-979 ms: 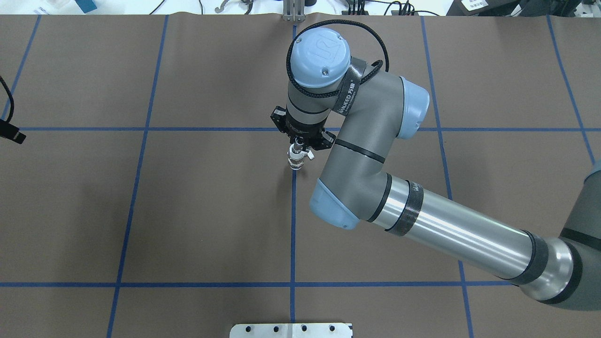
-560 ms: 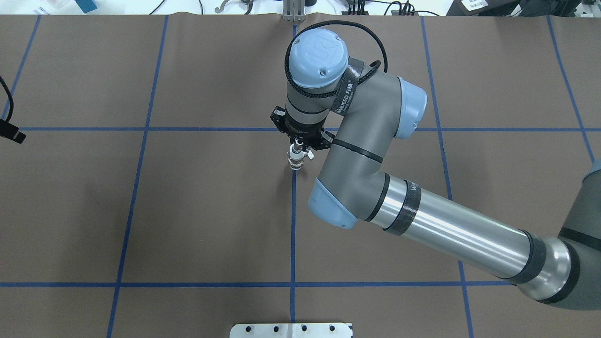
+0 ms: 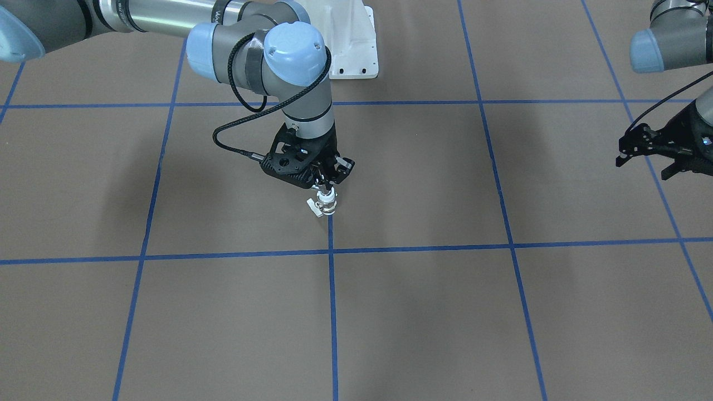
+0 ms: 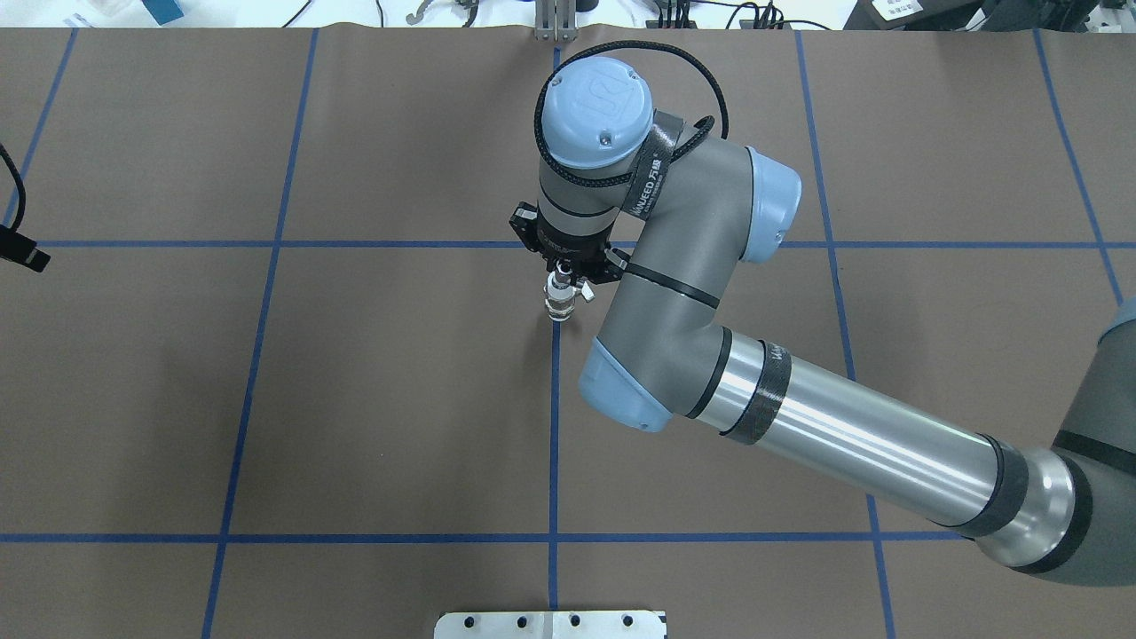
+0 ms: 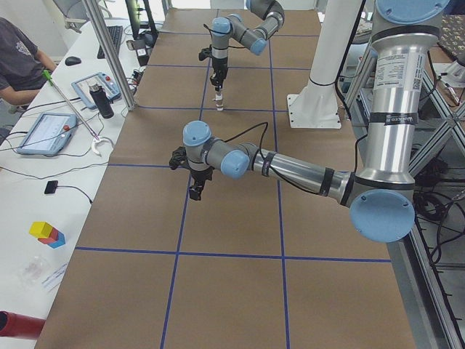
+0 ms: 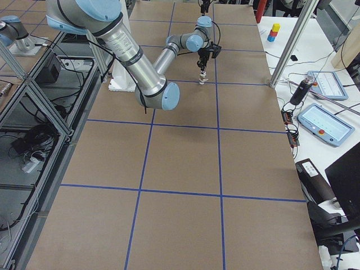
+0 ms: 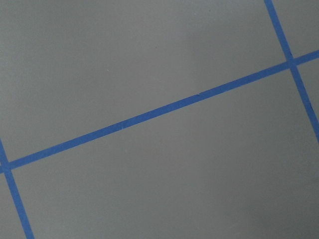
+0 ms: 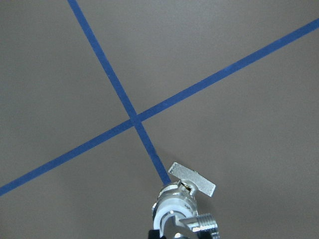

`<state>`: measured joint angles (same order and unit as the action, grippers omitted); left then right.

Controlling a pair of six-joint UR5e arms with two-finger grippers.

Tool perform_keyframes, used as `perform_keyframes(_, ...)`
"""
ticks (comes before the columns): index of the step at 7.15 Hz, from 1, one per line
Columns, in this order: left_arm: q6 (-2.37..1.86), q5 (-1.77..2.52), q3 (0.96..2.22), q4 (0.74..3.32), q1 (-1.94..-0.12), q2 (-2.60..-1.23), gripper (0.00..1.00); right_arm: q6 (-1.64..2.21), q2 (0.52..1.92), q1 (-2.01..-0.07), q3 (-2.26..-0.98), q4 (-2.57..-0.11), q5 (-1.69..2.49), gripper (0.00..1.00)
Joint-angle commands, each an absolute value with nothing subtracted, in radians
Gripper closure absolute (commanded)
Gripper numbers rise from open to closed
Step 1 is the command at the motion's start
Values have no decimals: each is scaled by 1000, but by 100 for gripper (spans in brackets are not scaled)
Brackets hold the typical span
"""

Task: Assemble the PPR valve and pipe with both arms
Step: 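Lower the fitting into the valve top and press it in with the right gripper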

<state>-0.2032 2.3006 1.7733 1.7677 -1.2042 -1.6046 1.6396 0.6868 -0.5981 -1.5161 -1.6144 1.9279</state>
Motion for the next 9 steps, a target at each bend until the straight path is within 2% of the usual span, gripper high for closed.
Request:
perform_keyframes(1, -204, 2301, 1773, 1767, -1204, -1605, 0, 1638, 686, -595, -1513, -1612, 1927, 100)
perform_keyframes(2, -204, 2301, 1773, 1767, -1204, -1605, 0, 1640, 686, -592, -1513, -1612, 1924, 96)
perform_keyframes(3, -204, 2301, 1775, 1767, -1204, -1605, 0, 1640, 686, -592, -1513, -1614, 1918, 78)
perform_keyframes(4, -206, 2301, 1778, 1766, -1204, -1605, 0, 1640, 686, -592, -1513, -1614, 1914, 52)
perform_keyframes(6, -207, 2301, 1781, 1766, -1204, -1605, 0, 1638, 689, -591, -1511, -1614, 1910, 23)
perform_keyframes(9, -207, 2301, 1786, 1764, -1206, -1605, 0, 1638, 689, -591, -1512, -1614, 1910, 21)
